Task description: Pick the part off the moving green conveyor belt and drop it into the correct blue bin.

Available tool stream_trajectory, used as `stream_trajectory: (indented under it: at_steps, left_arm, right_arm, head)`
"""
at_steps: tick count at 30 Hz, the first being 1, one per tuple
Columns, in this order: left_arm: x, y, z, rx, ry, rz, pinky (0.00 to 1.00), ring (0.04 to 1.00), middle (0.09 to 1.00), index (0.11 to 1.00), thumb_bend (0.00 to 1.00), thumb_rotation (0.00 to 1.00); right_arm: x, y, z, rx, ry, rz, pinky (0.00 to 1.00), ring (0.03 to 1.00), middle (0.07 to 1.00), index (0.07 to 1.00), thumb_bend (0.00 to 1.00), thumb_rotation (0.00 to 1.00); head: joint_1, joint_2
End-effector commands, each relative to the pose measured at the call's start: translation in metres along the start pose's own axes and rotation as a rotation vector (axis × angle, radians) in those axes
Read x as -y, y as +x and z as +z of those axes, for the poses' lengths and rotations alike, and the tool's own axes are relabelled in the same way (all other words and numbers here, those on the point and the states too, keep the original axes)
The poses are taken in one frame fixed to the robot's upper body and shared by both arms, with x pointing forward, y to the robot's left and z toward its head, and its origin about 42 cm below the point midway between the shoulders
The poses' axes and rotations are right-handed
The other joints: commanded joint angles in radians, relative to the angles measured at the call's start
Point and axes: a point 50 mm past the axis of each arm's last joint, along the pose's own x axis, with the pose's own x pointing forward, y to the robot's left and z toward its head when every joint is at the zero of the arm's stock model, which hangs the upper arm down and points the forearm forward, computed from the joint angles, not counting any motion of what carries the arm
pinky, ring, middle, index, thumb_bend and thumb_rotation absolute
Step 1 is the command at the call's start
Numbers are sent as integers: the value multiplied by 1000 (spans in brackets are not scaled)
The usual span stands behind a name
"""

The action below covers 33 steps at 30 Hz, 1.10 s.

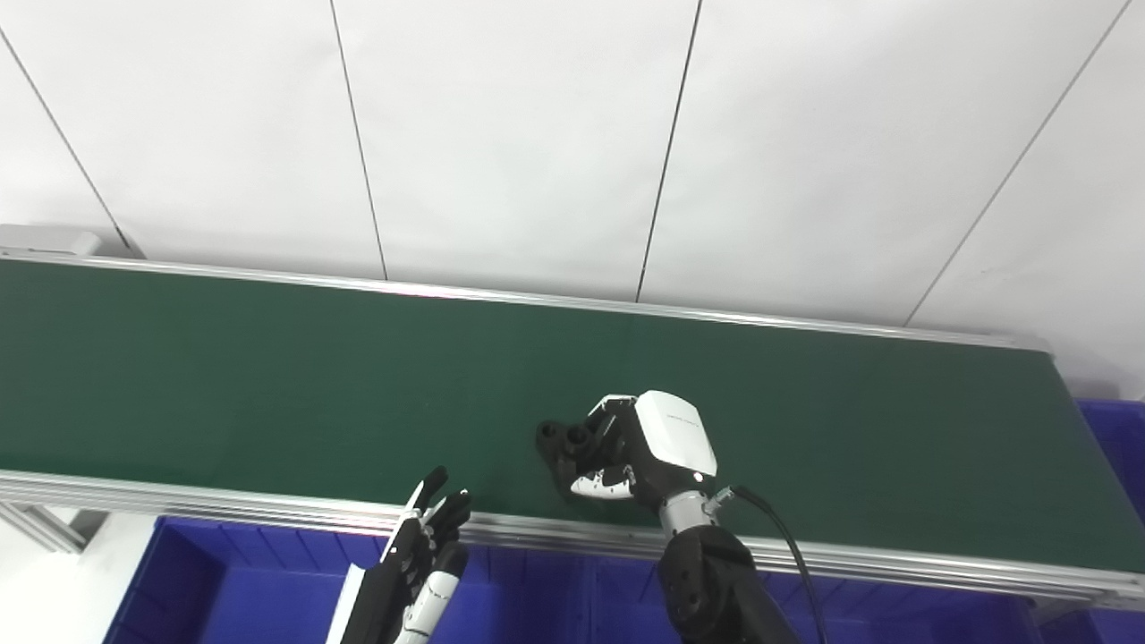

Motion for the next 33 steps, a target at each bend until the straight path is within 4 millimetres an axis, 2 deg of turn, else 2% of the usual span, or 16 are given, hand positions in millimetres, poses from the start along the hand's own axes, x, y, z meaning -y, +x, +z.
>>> stream_trajectory:
  at_steps: [1,6,7,9,12,14,15,16,19,21,29,33]
  left_arm:
    - [1,0,10,50,-13,-14,921,896,890,960,481,771]
    - [1,0,10,48,-15,-13,919,895,887,959,488,773]
    - [1,0,10,48,-15,-12,916,894,887,958,492,773]
    - [1,0,9,47,-21,-12,923,900,888,959,493,771]
    - [0,1,10,46,-24,-11,924,900,888,958,500,770]
    - [0,0,11,45,-23,-11,923,899,888,959,501,773]
    - [-1,0,11,45,-24,-10,920,898,886,960,502,773]
    - [-1,1,11,44,-22,-9,918,897,886,960,503,773]
    - [-3,1,10,42,-20,-8,911,895,887,958,513,777]
    - [-4,1,10,42,-20,-8,912,894,887,958,507,778]
    - [-9,2,9,37,-7,-17,907,891,884,959,496,784]
    - [-12,2,9,34,1,-15,903,888,882,957,490,783]
  right_arm:
    - [-45,-24,-4,-56,3,197,254,334,410,521,520,0]
    - [-45,-25,-3,-51,4,193,234,309,400,518,520,0]
    - [-45,-25,-3,-50,3,192,230,304,444,499,525,0]
    - [-44,-26,-2,-53,6,193,223,298,469,488,527,0]
    - [-42,-26,-1,-54,11,191,223,298,473,487,528,0]
    - [-37,-27,1,-45,24,174,246,319,424,512,522,0]
    - [-35,-28,2,-41,32,165,233,299,453,496,526,0]
    - [-30,-29,3,-31,43,148,228,292,462,491,527,0]
    - [-15,-30,7,-7,59,113,248,315,413,522,520,0]
    - [0,-33,12,14,60,78,233,297,460,493,527,0]
    - [55,-46,27,79,82,-12,143,196,469,485,529,0]
    - [67,-57,32,101,66,-35,143,199,469,485,530,0]
  head:
    - [1,1]
    - [-5,2]
    - [-5,2]
    - [-6,2]
    - [-10,5]
    - [-16,6]
    - [-16,6]
    - [-20,6]
    - [-24,6]
    - [-27,5]
    - [-40,8]
    - [-54,14]
